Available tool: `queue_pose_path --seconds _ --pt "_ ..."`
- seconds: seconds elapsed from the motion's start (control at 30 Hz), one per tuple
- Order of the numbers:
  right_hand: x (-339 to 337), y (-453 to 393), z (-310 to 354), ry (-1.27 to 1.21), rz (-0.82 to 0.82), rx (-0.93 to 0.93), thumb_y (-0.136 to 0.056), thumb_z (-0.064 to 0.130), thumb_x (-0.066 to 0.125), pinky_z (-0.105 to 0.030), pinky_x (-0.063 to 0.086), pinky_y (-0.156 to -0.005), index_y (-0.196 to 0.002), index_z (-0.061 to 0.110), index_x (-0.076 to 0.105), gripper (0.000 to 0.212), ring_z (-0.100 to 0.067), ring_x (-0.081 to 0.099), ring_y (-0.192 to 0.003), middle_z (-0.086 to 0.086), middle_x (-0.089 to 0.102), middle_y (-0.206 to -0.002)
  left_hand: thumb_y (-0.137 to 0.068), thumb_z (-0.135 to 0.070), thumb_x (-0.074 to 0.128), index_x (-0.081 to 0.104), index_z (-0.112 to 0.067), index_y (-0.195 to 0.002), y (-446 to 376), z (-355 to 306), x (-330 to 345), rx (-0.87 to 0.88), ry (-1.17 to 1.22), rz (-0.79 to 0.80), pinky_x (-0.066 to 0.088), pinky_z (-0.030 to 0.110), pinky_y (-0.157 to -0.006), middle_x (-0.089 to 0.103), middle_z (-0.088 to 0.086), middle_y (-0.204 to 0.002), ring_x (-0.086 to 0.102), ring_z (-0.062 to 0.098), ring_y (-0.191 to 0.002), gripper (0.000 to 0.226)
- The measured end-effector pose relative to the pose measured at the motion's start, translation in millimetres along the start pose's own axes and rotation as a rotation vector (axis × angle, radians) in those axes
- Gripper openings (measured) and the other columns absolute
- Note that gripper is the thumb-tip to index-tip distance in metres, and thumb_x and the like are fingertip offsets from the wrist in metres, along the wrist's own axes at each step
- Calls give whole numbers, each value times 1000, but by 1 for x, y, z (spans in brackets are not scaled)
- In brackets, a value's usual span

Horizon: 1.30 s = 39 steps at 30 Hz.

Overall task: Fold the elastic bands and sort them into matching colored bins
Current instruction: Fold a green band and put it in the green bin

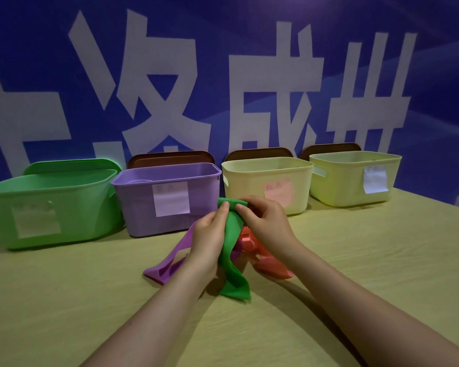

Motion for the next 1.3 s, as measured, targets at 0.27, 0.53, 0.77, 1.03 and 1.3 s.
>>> queue_pose_path --seconds 0.27,0.53,0.77,1.03,1.3 --pt "-6 -3 -26 -244 -96 351 -93 13 59 -21 50 -61 -109 5 71 22 -9 61 -67 -2 68 -79 -97 -38 50 66 -7 -78 -3 -5 5 128 -210 -12 43 37 -62 62 12 -73 55 24 -67 39" --pt "-14 -6 -33 -374 -159 421 -92 10 59 -24 52 -62 -104 4 70 17 -12 61 -65 -6 67 -77 -97 -36 50 64 2 -83 -1 -8 18 190 -224 4 39 36 -61 57 16 -74 52 25 -67 43" --pt "-10 -1 4 171 -68 -150 -92 9 60 -20 51 -83 -111 9 71 22 -8 63 -90 -4 72 -101 -90 -53 54 64 -17 -74 2 -4 3 -36 55 -78 44 32 -64 66 6 -74 60 20 -69 41" --pt "1 2 19 353 216 -421 -91 8 60 -11 47 -79 -120 12 66 30 -4 58 -85 9 62 -98 -88 -45 62 66 -14 -84 1 6 -7 -184 143 -73 54 32 -72 68 4 -70 64 20 -69 31" --pt "4 2 -2 -163 279 58 -100 18 42 -23 53 -85 -119 18 67 31 -7 63 -95 3 68 -106 -98 -32 50 69 -16 -92 -6 2 -8 -51 46 -36 50 32 -70 69 7 -78 63 21 -71 25"
Point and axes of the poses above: each hand's wrist, its own y-axis away from the middle knuckle, its own x-axis out of the palm, z = x × y, the point moved 6 cm from there along -y, towards the middle knuckle
